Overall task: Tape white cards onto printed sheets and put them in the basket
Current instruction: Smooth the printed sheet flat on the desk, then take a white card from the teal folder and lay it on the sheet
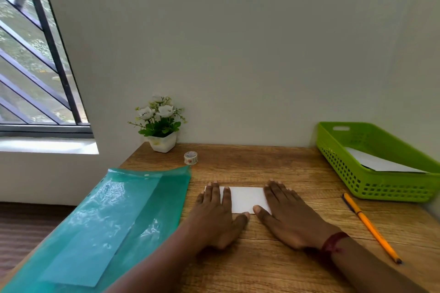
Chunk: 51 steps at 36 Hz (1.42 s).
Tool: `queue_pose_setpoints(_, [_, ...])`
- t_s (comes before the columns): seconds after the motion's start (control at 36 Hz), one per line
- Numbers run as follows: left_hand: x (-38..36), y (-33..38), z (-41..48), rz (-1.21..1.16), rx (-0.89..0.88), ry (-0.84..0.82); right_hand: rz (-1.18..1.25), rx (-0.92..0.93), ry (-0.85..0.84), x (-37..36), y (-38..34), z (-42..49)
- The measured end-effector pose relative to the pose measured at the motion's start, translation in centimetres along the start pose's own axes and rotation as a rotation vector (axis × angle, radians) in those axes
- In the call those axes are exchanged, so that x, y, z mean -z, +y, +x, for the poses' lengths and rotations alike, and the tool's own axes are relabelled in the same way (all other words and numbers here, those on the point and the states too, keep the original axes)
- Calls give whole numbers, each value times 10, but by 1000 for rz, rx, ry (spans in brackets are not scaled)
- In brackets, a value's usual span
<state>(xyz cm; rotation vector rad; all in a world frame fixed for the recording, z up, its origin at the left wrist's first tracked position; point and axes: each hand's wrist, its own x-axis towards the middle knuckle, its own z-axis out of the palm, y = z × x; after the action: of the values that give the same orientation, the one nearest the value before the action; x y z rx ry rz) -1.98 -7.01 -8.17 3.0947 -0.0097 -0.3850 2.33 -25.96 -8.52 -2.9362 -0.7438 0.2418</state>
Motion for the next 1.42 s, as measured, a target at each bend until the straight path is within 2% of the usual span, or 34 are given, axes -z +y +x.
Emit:
queue_pose_setpoints(0.25, [6, 4, -5, 5, 18, -5, 22, -21, 1, 6, -4, -7])
queue_pose_setpoints(0.36, [19, 2, -12, -22, 11, -8, -4, 14, 65, 10, -9, -11])
queue_pose_setpoints(0.58, [48, -47, -39, -140, 0, 167, 76, 155, 175, 23, -38, -24])
queue_pose_setpoints(0.83, [37, -127, -75, -319, 204, 293, 139, 353, 102, 29, -86, -25])
queue_pose_setpoints(0.97, [15, -164, -82, -358, 277, 377, 171, 528, 118, 19, -124, 0])
queue_pose_setpoints(1.08, [-2, -188, -78, -380, 307, 443, 95, 611, 125, 10, -158, 24])
queue_pose_setpoints(1.25, [-23, -207, -75, -443, 400, 625, 45, 607, 123, 11, -204, 60])
queue_pose_setpoints(1.42, [-27, -214, -80, -500, 533, 743, 5, 549, 156, 17, -215, 106])
